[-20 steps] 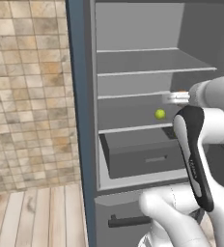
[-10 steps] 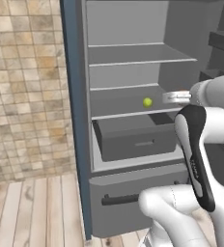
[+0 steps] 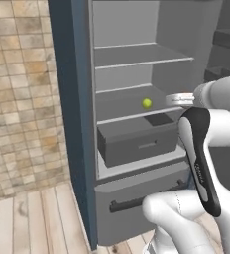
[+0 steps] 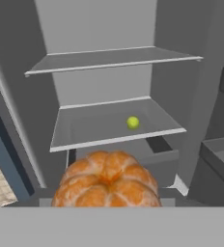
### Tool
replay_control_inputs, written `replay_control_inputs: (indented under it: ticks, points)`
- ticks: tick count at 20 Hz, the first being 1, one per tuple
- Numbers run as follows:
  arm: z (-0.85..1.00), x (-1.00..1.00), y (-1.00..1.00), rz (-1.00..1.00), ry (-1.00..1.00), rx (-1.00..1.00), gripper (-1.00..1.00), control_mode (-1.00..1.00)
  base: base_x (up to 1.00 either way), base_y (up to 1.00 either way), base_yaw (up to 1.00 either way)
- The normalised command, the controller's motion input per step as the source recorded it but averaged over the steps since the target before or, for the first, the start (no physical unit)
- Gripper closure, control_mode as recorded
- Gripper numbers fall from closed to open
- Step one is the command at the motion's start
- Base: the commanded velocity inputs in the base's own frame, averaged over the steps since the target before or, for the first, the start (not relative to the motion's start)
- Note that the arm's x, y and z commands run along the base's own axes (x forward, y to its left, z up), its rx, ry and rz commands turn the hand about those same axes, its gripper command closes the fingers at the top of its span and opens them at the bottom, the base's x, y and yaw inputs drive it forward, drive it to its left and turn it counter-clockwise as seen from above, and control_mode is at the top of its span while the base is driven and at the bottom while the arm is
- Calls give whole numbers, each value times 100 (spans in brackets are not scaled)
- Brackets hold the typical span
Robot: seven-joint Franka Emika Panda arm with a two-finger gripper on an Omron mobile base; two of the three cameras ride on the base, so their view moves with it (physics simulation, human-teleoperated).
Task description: Retrieve the tangerine and pear from the fridge and place them into the bowl on the dining table.
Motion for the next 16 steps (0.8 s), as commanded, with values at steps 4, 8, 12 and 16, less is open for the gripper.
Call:
replay_control_inputs:
  ticks: [4,8,12,16]
  points:
    - [0,0,0,0,0,0,100,100,-10,57,-28]
    - [0,0,0,0,0,0,100,100,-34,21,-26]
    - [0,0,0,0,0,0,100,100,-52,0,-25]
    - [0,0,0,0,0,0,100,100,-64,2,-26]
